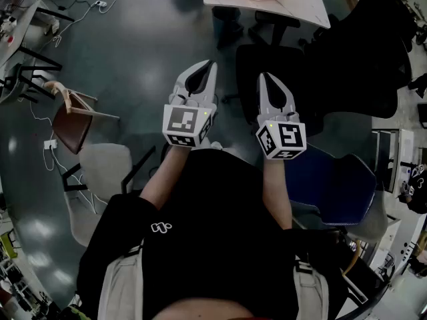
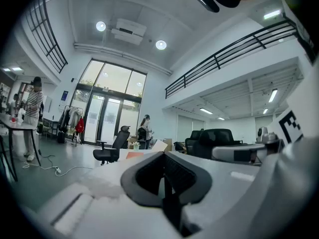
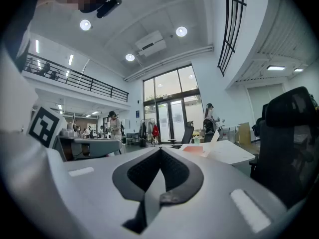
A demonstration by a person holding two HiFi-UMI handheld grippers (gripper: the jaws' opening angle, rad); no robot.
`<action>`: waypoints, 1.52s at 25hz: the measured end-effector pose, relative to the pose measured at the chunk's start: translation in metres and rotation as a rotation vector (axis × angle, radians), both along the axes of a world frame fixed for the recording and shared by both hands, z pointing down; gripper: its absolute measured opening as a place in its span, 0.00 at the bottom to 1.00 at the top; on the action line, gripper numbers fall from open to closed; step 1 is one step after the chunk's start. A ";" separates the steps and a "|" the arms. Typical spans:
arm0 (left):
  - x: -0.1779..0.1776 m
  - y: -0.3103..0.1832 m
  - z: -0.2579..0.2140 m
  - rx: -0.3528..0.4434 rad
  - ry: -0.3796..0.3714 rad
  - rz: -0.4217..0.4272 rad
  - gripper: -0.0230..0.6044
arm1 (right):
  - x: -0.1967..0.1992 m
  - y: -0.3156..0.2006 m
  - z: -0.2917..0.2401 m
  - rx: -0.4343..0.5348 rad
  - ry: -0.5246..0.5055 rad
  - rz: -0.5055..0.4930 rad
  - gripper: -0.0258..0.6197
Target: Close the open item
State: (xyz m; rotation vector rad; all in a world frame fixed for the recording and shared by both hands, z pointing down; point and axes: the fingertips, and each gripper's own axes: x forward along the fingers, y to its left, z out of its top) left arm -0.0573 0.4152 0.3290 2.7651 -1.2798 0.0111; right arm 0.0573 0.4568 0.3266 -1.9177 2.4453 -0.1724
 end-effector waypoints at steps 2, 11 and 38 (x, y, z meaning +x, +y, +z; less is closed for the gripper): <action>0.001 0.000 0.000 0.002 0.000 0.002 0.04 | 0.000 0.000 -0.001 0.002 0.004 -0.003 0.04; 0.006 -0.004 0.002 -0.003 -0.002 0.003 0.04 | 0.011 -0.006 -0.002 0.020 -0.047 0.018 0.04; 0.006 -0.204 0.059 -0.088 -0.005 -0.042 0.04 | 0.036 -0.212 0.052 -0.063 -0.037 0.035 0.04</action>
